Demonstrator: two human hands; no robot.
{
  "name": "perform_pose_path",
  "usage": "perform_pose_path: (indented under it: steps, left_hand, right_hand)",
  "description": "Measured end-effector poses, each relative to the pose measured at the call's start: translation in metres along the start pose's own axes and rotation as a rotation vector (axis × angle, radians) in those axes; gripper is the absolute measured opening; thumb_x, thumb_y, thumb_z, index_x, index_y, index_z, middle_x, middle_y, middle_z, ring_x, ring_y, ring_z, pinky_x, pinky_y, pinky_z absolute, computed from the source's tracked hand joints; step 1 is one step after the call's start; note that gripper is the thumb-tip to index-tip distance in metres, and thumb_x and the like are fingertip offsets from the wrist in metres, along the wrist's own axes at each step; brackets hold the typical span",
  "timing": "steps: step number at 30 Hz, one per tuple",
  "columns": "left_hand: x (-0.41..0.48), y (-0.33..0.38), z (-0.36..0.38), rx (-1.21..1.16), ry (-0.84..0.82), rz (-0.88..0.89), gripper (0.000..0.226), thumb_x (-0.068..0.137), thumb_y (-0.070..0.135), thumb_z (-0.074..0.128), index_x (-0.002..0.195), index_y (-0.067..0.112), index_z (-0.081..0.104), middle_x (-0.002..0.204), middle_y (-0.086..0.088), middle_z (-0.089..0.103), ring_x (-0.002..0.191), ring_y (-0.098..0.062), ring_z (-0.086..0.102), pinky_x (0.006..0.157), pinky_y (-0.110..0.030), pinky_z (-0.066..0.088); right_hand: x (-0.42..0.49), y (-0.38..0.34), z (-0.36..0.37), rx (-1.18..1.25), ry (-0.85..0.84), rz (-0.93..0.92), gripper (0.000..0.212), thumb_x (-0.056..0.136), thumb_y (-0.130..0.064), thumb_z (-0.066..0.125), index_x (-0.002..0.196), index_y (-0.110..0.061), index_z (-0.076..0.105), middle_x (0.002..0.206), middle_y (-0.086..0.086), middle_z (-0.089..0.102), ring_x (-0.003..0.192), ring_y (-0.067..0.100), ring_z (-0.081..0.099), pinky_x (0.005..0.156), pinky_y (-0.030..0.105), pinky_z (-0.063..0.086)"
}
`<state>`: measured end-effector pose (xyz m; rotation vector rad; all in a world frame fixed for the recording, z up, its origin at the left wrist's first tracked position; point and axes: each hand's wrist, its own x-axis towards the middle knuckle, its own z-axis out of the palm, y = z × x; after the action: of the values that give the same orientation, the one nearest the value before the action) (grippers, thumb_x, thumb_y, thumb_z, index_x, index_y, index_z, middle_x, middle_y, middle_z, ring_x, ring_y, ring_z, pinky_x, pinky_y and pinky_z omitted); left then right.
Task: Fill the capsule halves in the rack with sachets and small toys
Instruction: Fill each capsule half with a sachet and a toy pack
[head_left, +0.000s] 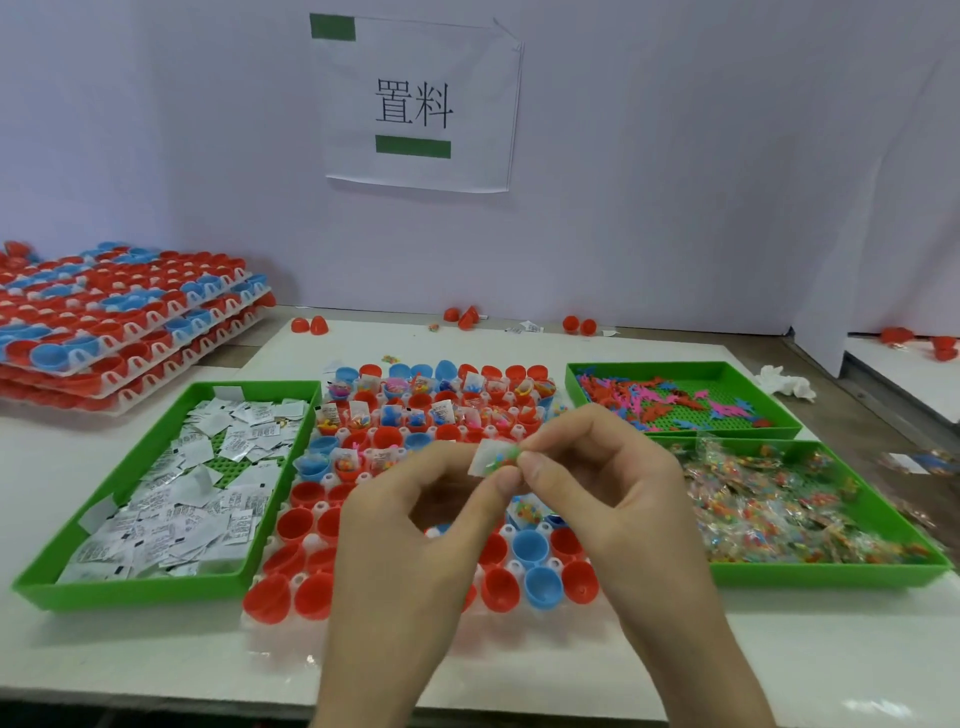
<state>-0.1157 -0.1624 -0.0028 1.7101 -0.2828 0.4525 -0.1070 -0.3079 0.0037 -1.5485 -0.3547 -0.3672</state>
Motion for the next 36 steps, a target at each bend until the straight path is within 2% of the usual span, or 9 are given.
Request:
perform_pose_path:
  steps: [4,7,13,16,19,24,27,31,36]
  left_hand:
    - [0.000,0.002,0.002,-0.044,0.057,0.057,0.020,0.077,0.035,0.069,0.093,0.046,0.074,0.074,0.017,0.074,0.070,-0.007,0.073,0.061,-0.013,0.055]
    - [0.000,0.002,-0.001,-0.072,0.077,0.050,0.019,0.074,0.035,0.072,0.088,0.045,0.076,0.072,0.014,0.075,0.066,-0.007,0.072,0.059,-0.013,0.054]
    - [0.001,-0.005,-0.012,-0.125,0.147,-0.018,0.014,0.068,0.041,0.072,0.079,0.046,0.077,0.071,0.006,0.076,0.065,-0.010,0.072,0.061,-0.016,0.056]
    - [0.001,-0.005,-0.017,-0.125,0.168,-0.027,0.013,0.069,0.037,0.072,0.078,0.043,0.078,0.071,0.003,0.076,0.065,-0.012,0.073,0.062,-0.018,0.058]
    - [0.000,-0.007,-0.021,-0.093,0.164,-0.030,0.011,0.072,0.038,0.071,0.079,0.037,0.078,0.072,0.002,0.076,0.068,-0.013,0.073,0.065,-0.021,0.059]
    - [0.001,-0.005,-0.022,-0.073,0.189,-0.049,0.011,0.073,0.041,0.070,0.079,0.036,0.078,0.072,0.003,0.075,0.067,-0.013,0.072,0.065,-0.024,0.059]
    - [0.002,-0.008,-0.023,-0.040,0.207,-0.048,0.008,0.075,0.042,0.070,0.078,0.040,0.077,0.073,0.006,0.075,0.068,-0.012,0.071,0.065,-0.025,0.058]
    - [-0.001,-0.011,-0.024,0.000,0.203,-0.068,0.011,0.075,0.045,0.070,0.082,0.039,0.076,0.075,0.006,0.075,0.071,-0.015,0.071,0.065,-0.032,0.060]
    - [0.000,-0.010,-0.024,-0.011,0.211,-0.059,0.012,0.074,0.046,0.070,0.081,0.039,0.076,0.075,0.006,0.075,0.071,-0.016,0.071,0.067,-0.034,0.059]
  right_hand:
    - [0.001,-0.002,-0.004,-0.003,-0.008,-0.007,0.012,0.084,-0.010,0.074,0.084,-0.022,0.071,0.086,0.004,0.075,0.082,0.018,0.073,0.074,0.025,0.058]
    - [0.002,-0.002,-0.013,-0.050,0.010,-0.005,0.011,0.083,-0.012,0.077,0.083,-0.022,0.072,0.083,0.000,0.075,0.080,0.013,0.073,0.073,0.020,0.056]
    - [0.008,0.024,-0.065,-0.472,0.403,0.065,0.021,0.083,-0.007,0.077,0.080,-0.026,0.071,0.077,-0.008,0.072,0.076,0.007,0.068,0.074,0.024,0.056]
    - [0.014,0.043,-0.089,-0.722,0.493,0.196,0.022,0.083,-0.014,0.076,0.095,-0.029,0.066,0.102,-0.005,0.069,0.092,0.012,0.062,0.085,0.035,0.049]
    - [0.055,0.061,-0.102,-0.859,0.392,0.282,0.033,0.089,-0.024,0.072,0.119,-0.026,0.061,0.123,0.003,0.061,0.109,0.019,0.056,0.096,0.043,0.046]
    - [0.141,0.099,-0.112,-1.173,-0.005,0.498,0.059,0.094,-0.036,0.063,0.146,-0.015,0.045,0.147,0.014,0.047,0.129,0.033,0.050,0.108,0.052,0.041]
    - [0.161,0.117,-0.106,-1.167,-0.175,0.516,0.053,0.092,-0.034,0.066,0.139,-0.013,0.053,0.140,0.017,0.052,0.120,0.033,0.057,0.100,0.044,0.048]
    - [0.160,0.131,-0.102,-1.149,-0.019,0.367,0.026,0.090,-0.027,0.070,0.114,-0.017,0.068,0.124,0.012,0.063,0.108,0.030,0.061,0.088,0.039,0.052]
    - [0.155,0.130,-0.107,-1.172,0.132,0.372,0.011,0.091,-0.033,0.071,0.099,-0.025,0.073,0.107,-0.001,0.071,0.107,0.025,0.062,0.099,0.046,0.046]
